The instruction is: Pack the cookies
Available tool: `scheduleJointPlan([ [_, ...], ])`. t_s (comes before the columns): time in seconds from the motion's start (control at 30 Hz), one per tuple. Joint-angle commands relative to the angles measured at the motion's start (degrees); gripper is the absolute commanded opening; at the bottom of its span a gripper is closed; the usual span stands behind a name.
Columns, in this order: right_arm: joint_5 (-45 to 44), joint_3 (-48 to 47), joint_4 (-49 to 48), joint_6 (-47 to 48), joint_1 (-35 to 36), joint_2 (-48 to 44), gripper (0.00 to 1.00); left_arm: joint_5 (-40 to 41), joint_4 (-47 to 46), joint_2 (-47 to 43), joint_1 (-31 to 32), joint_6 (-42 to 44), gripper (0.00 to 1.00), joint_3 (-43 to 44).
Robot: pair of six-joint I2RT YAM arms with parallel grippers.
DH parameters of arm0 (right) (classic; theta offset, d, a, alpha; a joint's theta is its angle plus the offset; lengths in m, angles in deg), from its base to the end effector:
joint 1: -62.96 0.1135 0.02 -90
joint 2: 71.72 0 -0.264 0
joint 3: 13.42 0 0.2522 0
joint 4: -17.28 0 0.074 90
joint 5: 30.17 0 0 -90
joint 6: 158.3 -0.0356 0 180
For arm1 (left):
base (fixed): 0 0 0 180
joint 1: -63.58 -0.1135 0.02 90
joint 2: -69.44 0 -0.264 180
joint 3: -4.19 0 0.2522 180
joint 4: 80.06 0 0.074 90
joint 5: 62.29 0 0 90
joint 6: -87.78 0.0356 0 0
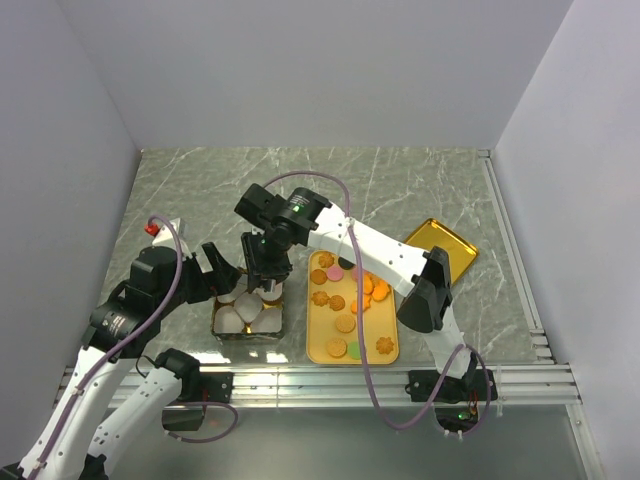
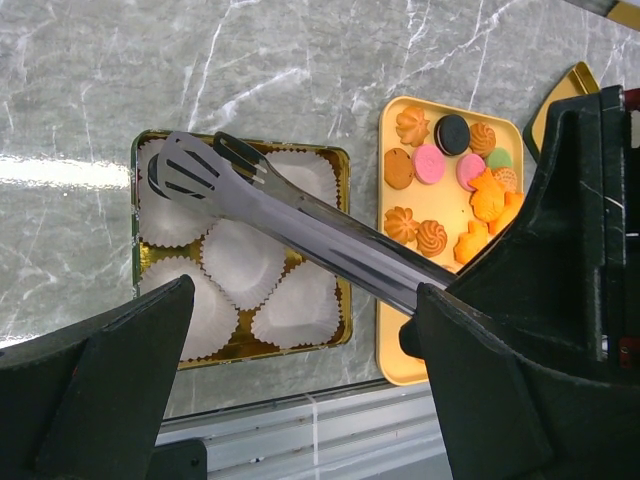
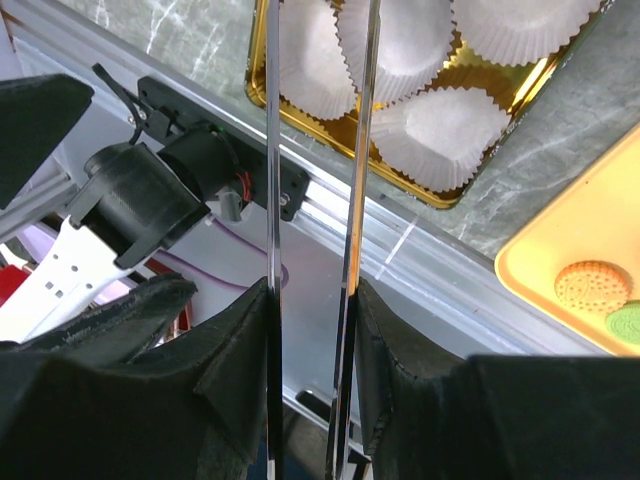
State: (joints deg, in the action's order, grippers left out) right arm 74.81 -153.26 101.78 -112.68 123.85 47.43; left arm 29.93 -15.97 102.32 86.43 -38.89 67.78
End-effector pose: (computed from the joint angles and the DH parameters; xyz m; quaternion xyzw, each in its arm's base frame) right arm 0.2023 0.3822 0.3359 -0.1679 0.9514 0.2556 0.0354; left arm 0.0988 -0.0401 0.3253 -0.1150 0.8727 -0.2205 0.4201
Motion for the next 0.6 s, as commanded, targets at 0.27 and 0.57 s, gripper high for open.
scheduleJointPlan([
  [0.27, -0.4, -2.1, -2.2, -0.3, 0.1, 1.7, 0.34, -1.0, -2.2, 0.3, 0.1, 0.7, 0.99, -0.3],
  [0.57, -0.5, -2.2, -1.7, 0.0, 0.1, 2.0, 0.43, -0.9, -2.2, 0.4, 0.1, 0.7, 0.99, -0.3],
])
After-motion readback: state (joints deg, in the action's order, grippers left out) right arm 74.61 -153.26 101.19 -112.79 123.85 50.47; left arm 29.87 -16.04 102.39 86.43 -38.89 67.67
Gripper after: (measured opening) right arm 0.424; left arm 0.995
